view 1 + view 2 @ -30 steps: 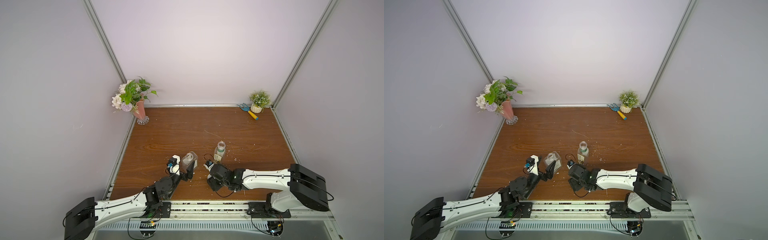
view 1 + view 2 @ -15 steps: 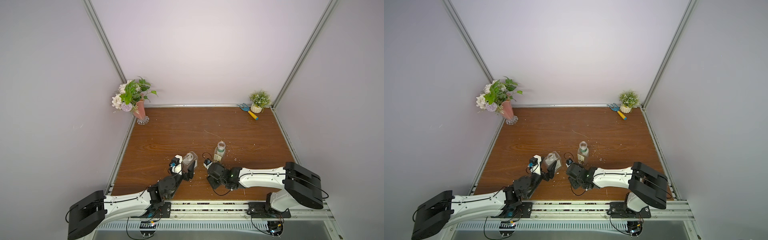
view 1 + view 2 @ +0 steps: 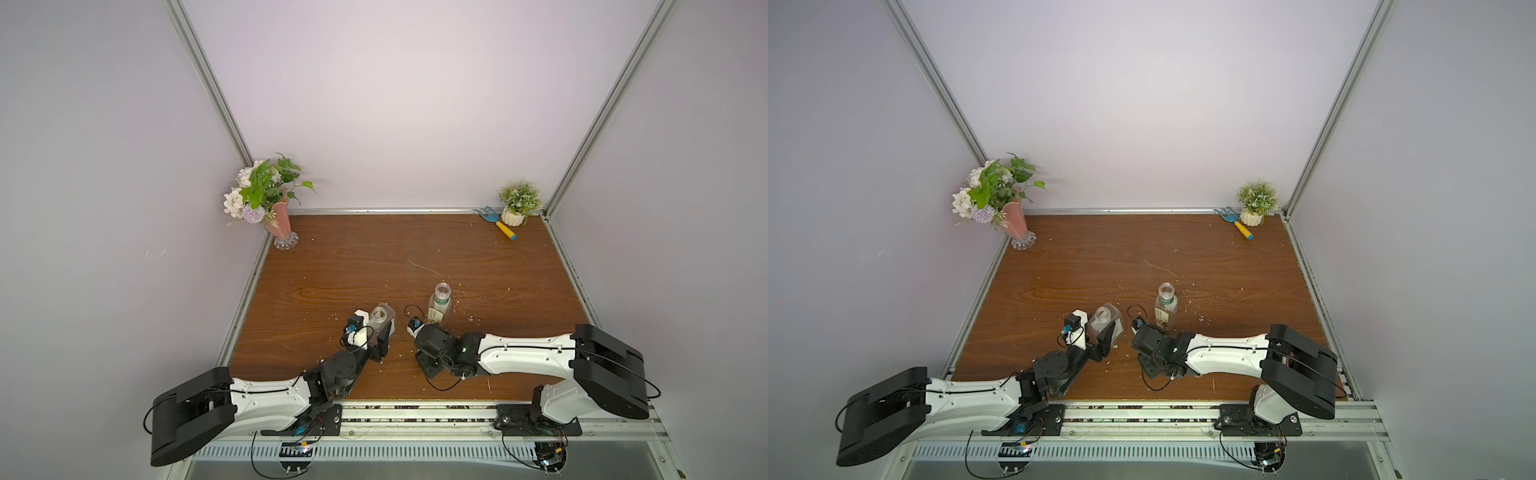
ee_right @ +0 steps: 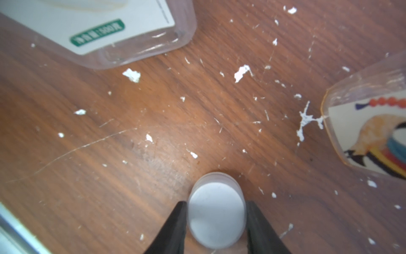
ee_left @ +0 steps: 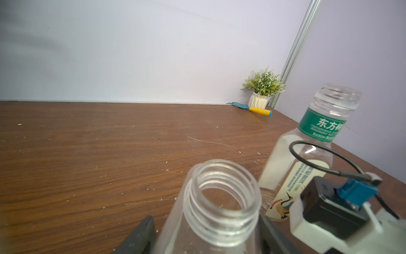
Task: Screw on the bottle caps
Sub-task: Pick up the bottle cap from the center of the board, then pick up the plastic bottle at the center of the board.
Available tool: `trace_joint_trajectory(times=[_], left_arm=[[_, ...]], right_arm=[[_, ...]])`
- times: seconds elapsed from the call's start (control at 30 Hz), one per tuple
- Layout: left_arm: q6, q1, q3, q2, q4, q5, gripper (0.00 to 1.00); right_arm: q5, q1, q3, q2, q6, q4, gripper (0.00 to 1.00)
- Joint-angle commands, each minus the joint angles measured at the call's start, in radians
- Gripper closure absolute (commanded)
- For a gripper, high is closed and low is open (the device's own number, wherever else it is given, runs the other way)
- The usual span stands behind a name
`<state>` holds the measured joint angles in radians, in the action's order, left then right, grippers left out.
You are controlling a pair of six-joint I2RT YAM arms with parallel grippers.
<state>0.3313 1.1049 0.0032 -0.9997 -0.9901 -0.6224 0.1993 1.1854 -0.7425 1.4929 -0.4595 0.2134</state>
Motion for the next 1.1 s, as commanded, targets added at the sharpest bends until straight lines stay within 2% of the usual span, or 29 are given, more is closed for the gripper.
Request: trace_joint_trajectory(times=[0.0, 0.17, 0.33, 0.57, 0.87, 1.07], left_arm=[[-0.008, -0.007, -0.168, 0.028, -0.044, 0.021, 0.28], [-0.012, -0.007, -0.168, 0.009, -0.044, 0.046, 0.28], [-0.003, -0.006, -0.17, -0.058, -0.072, 0.021, 0.28], [-0.003, -0.001, -0.178, -0.106, -0.106, 0.001, 0.31], [0.012, 0.006, -0.203, -0.087, -0.123, -0.022, 0.34], [0.024, 0.009, -0.181, -0.181, -0.14, -0.025, 0.37]], right_arm=[[-0.022, 0.005, -0.05, -0.057, 0.028, 0.057, 0.67], [-0.059, 0.002, -0.087, -0.092, 0.049, 0.111, 0.68], [-0.094, 0.001, -0.133, -0.144, 0.056, 0.171, 0.7], [-0.107, -0.008, -0.267, -0.204, 0.081, 0.281, 0.7], [-0.131, -0.046, -0.481, -0.146, 0.139, 0.386, 0.7], [-0.144, -0.089, -0.608, -0.085, 0.196, 0.438, 0.7]])
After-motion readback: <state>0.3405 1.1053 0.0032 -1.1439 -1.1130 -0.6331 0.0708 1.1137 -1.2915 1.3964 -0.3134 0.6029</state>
